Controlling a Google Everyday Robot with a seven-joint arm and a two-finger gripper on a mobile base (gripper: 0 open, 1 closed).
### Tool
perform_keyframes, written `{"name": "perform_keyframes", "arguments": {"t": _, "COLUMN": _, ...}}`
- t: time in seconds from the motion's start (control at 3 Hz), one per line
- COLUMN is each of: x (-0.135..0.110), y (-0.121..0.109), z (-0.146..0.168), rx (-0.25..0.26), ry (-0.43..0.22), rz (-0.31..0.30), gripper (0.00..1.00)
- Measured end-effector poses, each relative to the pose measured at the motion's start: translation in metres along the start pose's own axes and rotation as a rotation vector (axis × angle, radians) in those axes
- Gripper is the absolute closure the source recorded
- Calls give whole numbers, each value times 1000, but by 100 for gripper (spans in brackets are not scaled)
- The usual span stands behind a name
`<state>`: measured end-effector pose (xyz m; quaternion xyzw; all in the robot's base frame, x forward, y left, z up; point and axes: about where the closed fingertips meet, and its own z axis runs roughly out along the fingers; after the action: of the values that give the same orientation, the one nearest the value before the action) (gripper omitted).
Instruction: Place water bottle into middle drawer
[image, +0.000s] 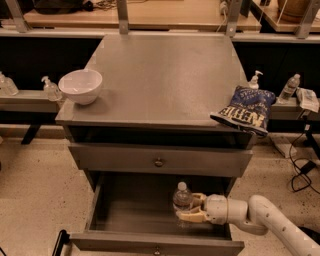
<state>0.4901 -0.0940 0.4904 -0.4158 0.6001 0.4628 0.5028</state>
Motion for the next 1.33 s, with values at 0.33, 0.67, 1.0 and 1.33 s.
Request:
{"name": "perform_keyframes", "arguments": {"t": 0.33, "x": 16, "y": 2, "z": 4, "rx": -35, "ry": 64, "rz": -15, "gripper": 100}}
{"name": "perform_keyframes", "arguments": {"t": 0.67, "x": 36, "y": 3, "z": 10, "rx": -62, "ry": 134, "rz": -16, "gripper": 97}}
{"name": "perform_keyframes", "arguments": {"t": 1.0, "x": 46, "y": 4, "z": 12, "rx": -69, "ry": 166, "rz": -9, "gripper": 75}}
{"name": "perform_keyframes", "arguments": {"t": 1.33, "x": 55, "y": 6, "z": 13, "rx": -67, "ry": 191, "rz": 2, "gripper": 51}}
